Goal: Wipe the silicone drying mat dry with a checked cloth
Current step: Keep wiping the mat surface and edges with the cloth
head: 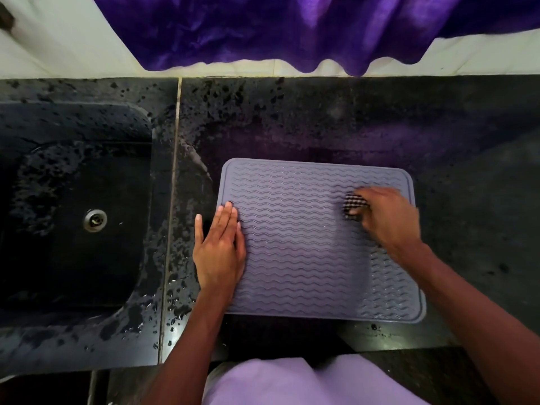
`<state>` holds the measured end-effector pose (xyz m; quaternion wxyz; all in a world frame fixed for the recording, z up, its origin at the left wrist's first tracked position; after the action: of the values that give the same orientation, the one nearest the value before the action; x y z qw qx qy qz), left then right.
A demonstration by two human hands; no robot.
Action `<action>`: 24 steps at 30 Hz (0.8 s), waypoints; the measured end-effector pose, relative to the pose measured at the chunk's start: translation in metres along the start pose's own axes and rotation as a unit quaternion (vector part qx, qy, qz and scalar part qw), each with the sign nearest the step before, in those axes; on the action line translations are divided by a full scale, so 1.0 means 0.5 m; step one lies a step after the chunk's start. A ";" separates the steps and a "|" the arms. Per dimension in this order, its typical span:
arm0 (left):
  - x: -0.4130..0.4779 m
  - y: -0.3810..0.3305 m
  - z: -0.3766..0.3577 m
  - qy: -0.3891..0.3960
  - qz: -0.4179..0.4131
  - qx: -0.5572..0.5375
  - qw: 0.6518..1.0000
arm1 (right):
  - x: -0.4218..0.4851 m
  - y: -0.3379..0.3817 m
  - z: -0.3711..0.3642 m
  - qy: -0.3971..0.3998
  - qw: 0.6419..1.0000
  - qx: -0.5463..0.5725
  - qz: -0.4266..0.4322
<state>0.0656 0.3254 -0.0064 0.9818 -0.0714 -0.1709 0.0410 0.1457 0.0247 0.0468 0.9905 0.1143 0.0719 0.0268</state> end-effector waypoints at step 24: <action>-0.009 -0.002 -0.004 0.090 0.018 0.011 0.996 | 0.014 0.332 -0.090 -0.001 0.991 0.089 0.104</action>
<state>0.0620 0.3237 -0.0095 0.9931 -0.0667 -0.0800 0.0541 0.1396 0.1969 0.0407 0.9682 0.2087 0.0607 0.1235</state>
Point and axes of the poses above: each hand's wrist, its own x-axis towards the middle knuckle, its own z-axis out of the back of the hand, y = z × x, the point moved 6 cm from there along x, towards the middle knuckle, and after that the axes turned 5 degrees about x, right-handed, at the moved point
